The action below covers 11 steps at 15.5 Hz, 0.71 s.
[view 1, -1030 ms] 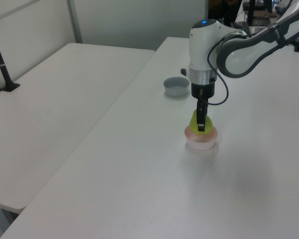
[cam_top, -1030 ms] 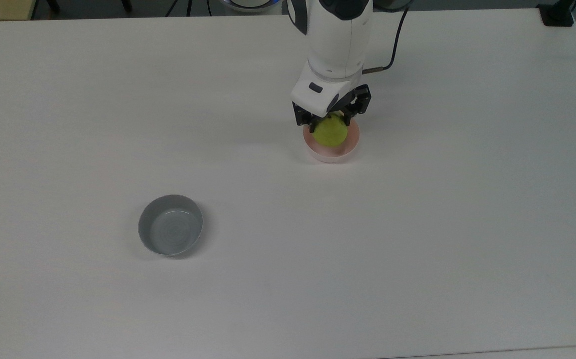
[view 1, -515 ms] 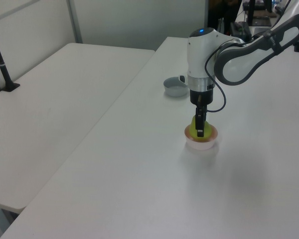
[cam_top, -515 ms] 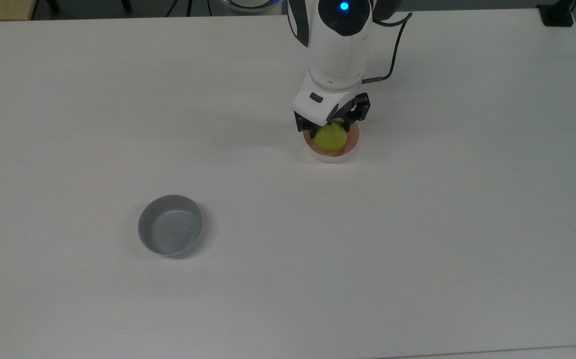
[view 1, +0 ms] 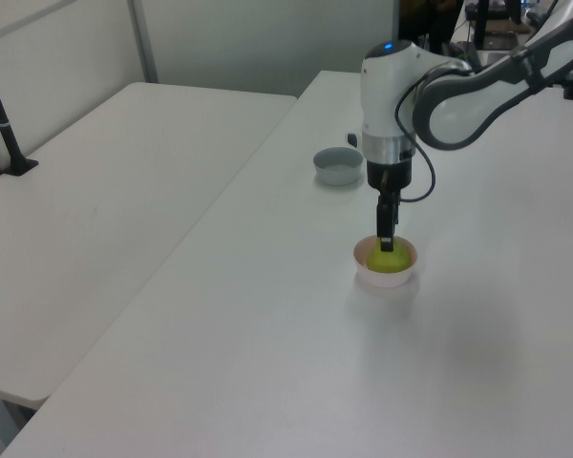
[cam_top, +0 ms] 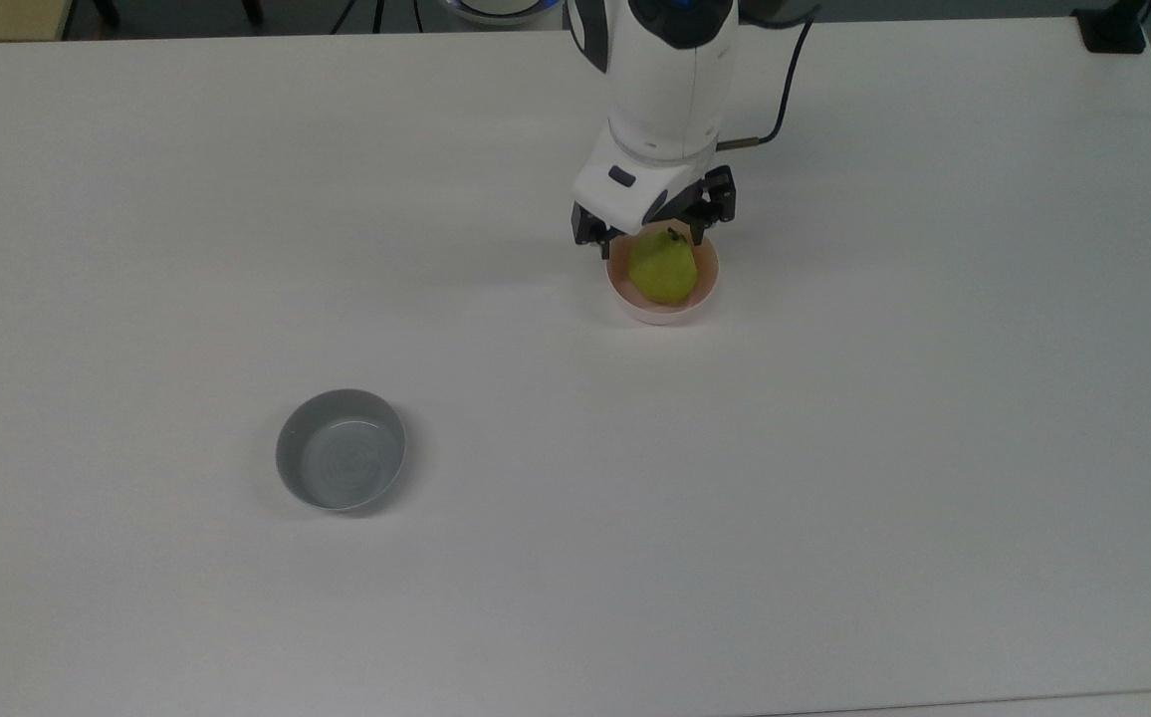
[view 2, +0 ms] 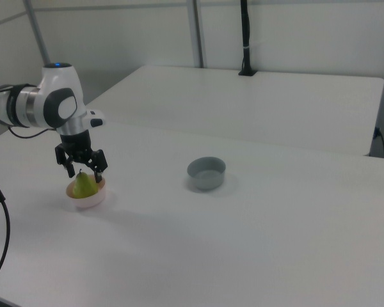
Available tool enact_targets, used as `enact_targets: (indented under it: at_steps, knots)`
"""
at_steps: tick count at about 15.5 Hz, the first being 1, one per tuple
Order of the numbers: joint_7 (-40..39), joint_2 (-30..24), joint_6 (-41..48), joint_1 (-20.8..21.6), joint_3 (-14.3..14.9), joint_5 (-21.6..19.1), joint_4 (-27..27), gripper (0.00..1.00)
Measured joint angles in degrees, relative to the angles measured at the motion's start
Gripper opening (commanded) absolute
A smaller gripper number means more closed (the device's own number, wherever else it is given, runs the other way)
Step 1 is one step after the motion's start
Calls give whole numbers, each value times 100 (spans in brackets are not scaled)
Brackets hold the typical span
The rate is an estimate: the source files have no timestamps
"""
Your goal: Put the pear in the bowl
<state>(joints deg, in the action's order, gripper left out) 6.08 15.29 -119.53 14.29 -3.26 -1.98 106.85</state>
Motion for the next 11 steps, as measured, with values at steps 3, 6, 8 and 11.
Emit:
enact_targets:
  at_steps: [3, 6, 8, 11]
  knots:
    - [56, -238, 534, -110, 2, 62, -207, 100]
    - [79, -512, 932, -295, 6, 143, -412, 100]
    - [83, -712, 1085, -448, 11, 147, -469, 100]
    - [83, -1041, 1270, -772, 19, 154, -498, 100]
